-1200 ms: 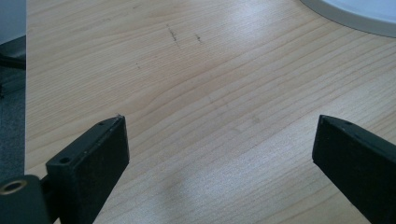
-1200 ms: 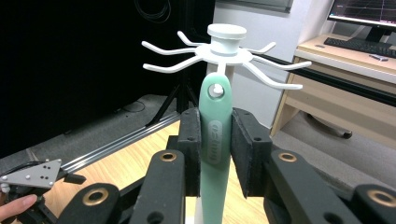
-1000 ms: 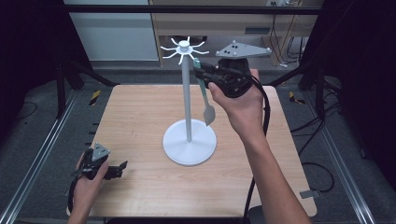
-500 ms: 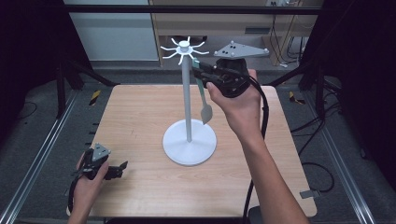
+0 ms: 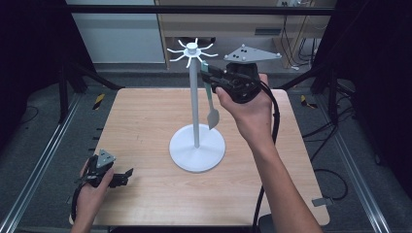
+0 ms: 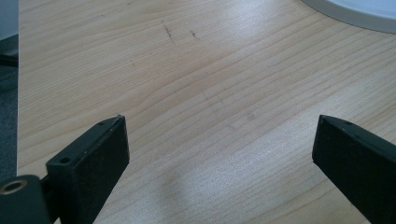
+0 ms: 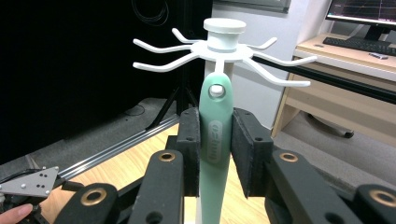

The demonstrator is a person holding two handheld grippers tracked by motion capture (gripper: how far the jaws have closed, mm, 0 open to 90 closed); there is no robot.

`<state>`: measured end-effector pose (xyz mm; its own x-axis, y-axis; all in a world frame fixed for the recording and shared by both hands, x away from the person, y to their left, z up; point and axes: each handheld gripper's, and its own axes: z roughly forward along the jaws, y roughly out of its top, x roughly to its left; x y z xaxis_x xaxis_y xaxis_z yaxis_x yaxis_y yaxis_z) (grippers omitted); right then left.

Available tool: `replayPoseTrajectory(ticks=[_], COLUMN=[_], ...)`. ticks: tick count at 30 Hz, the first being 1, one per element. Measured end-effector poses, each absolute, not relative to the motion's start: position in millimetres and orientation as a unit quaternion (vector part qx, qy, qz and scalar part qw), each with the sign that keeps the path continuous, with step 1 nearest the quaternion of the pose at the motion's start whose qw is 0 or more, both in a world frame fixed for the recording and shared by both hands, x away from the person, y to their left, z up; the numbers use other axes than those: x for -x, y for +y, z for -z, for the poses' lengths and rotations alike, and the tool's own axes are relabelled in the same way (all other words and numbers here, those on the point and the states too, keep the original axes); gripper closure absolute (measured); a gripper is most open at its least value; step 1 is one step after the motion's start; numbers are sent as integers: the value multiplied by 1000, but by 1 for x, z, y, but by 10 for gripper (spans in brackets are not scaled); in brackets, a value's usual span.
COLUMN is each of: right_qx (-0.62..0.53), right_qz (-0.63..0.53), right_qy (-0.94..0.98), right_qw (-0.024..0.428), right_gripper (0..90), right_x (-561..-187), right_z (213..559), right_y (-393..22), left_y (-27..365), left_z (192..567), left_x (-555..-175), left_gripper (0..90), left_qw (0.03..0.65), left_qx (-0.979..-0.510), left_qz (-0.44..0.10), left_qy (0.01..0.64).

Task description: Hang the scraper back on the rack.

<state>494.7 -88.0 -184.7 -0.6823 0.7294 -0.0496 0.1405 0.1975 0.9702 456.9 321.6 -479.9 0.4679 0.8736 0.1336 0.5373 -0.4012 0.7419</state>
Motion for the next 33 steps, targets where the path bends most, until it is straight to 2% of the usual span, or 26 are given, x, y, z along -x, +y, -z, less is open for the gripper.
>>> replayPoseTrajectory(ticks=[18, 33], right_qx=[-312, -371], right_qz=[-544, -508], right_qy=[730, 727], right_qw=[270, 275], right_gripper=[717, 709], right_x=[-487, -481], right_z=[194, 253], right_y=[-112, -156], left_y=[324, 324], left_z=[479, 478], left_x=[-457, -457], left_gripper=[35, 33], left_qw=[324, 321], left_qx=[-791, -792], left_qz=[-264, -268], left_qy=[448, 445])
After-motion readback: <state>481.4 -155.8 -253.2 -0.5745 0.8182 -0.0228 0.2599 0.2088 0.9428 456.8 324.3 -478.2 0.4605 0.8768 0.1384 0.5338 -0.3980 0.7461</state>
